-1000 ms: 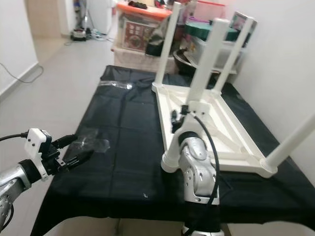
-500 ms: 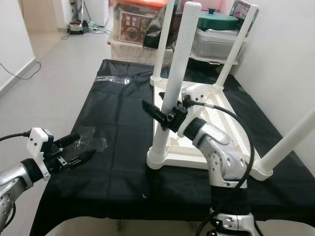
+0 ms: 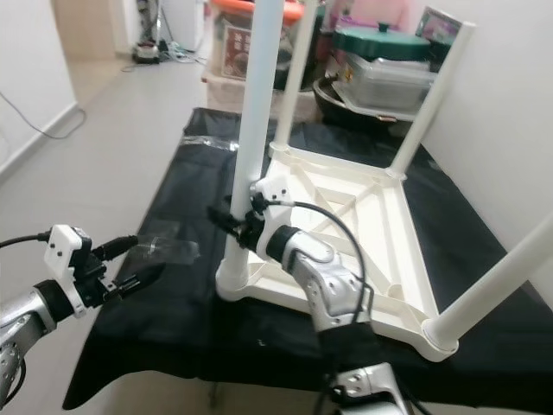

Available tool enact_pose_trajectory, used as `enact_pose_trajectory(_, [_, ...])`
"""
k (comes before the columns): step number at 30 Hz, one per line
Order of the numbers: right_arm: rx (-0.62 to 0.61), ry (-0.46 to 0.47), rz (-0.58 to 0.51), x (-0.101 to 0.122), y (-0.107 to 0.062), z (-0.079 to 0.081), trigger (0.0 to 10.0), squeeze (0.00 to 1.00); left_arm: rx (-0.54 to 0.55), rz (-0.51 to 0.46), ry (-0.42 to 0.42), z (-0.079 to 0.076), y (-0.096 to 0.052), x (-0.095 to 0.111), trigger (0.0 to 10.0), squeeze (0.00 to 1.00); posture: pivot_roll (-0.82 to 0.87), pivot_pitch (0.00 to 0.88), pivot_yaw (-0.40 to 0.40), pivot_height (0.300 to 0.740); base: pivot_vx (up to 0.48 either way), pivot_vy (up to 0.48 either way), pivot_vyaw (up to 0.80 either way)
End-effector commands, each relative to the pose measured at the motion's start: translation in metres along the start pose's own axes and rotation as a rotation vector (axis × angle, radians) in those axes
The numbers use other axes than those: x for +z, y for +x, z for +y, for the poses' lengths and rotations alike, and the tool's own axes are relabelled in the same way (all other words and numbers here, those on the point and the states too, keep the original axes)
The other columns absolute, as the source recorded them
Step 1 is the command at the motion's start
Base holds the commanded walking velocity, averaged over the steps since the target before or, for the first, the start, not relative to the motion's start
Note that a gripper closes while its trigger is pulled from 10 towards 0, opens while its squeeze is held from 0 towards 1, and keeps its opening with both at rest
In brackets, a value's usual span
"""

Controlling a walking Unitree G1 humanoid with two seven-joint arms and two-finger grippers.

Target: Building children table

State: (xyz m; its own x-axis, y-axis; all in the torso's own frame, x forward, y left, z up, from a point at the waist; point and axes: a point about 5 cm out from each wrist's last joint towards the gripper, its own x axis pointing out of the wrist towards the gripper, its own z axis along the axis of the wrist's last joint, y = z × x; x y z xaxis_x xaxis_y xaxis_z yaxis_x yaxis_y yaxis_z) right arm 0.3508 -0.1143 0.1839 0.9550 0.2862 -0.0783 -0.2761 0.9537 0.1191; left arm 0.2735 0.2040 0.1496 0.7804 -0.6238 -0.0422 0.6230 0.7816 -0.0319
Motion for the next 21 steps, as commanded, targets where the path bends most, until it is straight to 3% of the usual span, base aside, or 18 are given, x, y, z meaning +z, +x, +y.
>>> enact_pose_trajectory(1, [-0.582,0.015,0.196,-0.037,-0.032,-0.075,0.0,0.00,-0.014,0.006,-0.006,-0.002,0.000,0.000,10.0,0.00,0.12,0.000,-0.152,0.740,0.000,0.000,0.00])
enact_pose_trajectory(2, [-0.666,0.020,0.202,-0.042,-0.042,-0.081,0.0,0.00,-0.014,0.006,-0.005,-0.002,-0.001,0.000,10.0,0.00,0.12,0.000,-0.151,0.740,0.000,0.000,0.00])
enact_pose_trajectory(4, [-0.645,0.028,0.200,-0.044,-0.047,-0.073,0.0,0.00,-0.013,0.006,-0.005,-0.002,-0.001,0.001,10.0,0.00,0.12,0.000,-0.147,0.740,0.000,0.000,0.00])
enact_pose_trajectory(5, [-0.557,0.043,0.191,-0.045,-0.049,-0.051,3.4,0.00,-0.013,0.009,-0.004,-0.001,-0.001,0.001,10.0,0.00,0.11,0.000,-0.140,0.740,0.000,0.000,0.00])
enact_pose_trajectory(6, [-0.557,0.043,0.191,-0.045,-0.049,-0.051,3.4,0.00,-0.013,0.009,-0.004,-0.001,-0.001,0.001,10.0,0.00,0.11,0.000,-0.140,0.740,0.000,0.000,0.00])
enact_pose_trajectory(7, [-0.443,0.039,0.144,-0.038,-0.046,-0.036,10.0,0.00,-0.015,0.011,-0.003,-0.001,-0.001,0.001,10.0,0.00,0.11,0.000,-0.138,0.740,0.000,0.000,0.00])
enact_pose_trajectory(8, [-0.350,0.052,0.094,-0.032,-0.043,-0.025,10.0,0.52,-0.016,0.012,-0.003,-0.001,-0.001,0.001,10.0,0.00,0.11,0.000,-0.134,0.740,0.000,0.000,0.00])
enact_pose_trajectory(10, [-0.350,0.052,0.094,-0.032,-0.043,-0.025,10.0,0.52,-0.016,0.012,-0.003,-0.001,-0.001,0.001,10.0,0.00,0.11,0.000,-0.134,0.740,0.000,0.000,0.00])
enact_pose_trajectory(11, [-0.192,0.102,-0.004,-0.016,-0.039,-0.011,10.0,1.00,-0.019,0.014,-0.003,-0.001,0.000,0.001,10.0,0.00,0.11,0.000,-0.134,0.740,0.000,0.000,0.00])
enact_pose_trajectory(12, [-0.094,0.127,-0.038,-0.008,-0.036,-0.007,10.0,1.00,-0.020,0.014,-0.003,-0.001,0.000,0.001,10.0,0.00,0.11,0.000,-0.134,0.740,0.000,0.000,0.00])
enact_pose_trajectory(15, [-0.094,0.127,-0.038,-0.008,-0.036,-0.007,10.0,1.00,-0.020,0.014,-0.003,-0.001,0.000,0.001,10.0,0.00,0.11,0.000,-0.134,0.740,0.000,0.000,0.00])
enact_pose_trajectory(16, [0.050,0.125,-0.071,0.003,-0.033,0.000,10.0,1.00,-0.020,0.014,-0.004,-0.001,0.001,0.001,10.0,0.00,0.11,0.000,-0.134,0.740,0.000,0.000,0.00])
enact_pose_trajectory(17, [0.253,0.096,-0.129,0.020,-0.034,0.004,10.0,0.00,-0.020,0.012,-0.005,0.000,0.001,0.001,10.0,0.00,0.10,0.000,-0.136,0.740,0.000,0.000,0.00])
enact_pose_trajectory(18, [0.427,0.067,-0.165,0.033,-0.037,0.006,10.0,0.00,-0.019,0.010,-0.006,0.000,0.002,0.001,10.0,0.00,0.11,0.000,-0.140,0.740,0.000,0.000,0.00])
enact_pose_trajectory(19, [0.427,0.067,-0.165,0.033,-0.037,0.006,10.0,0.00,-0.019,0.010,-0.006,0.000,0.002,0.001,10.0,0.00,0.11,0.000,-0.140,0.740,0.000,0.000,0.00])
enact_pose_trajectory(21, [0.669,0.026,-0.168,0.040,-0.044,0.009,10.0,0.00,-0.018,0.007,-0.007,0.000,0.003,0.001,10.0,0.00,0.11,0.000,-0.143,0.740,0.000,0.000,0.00])
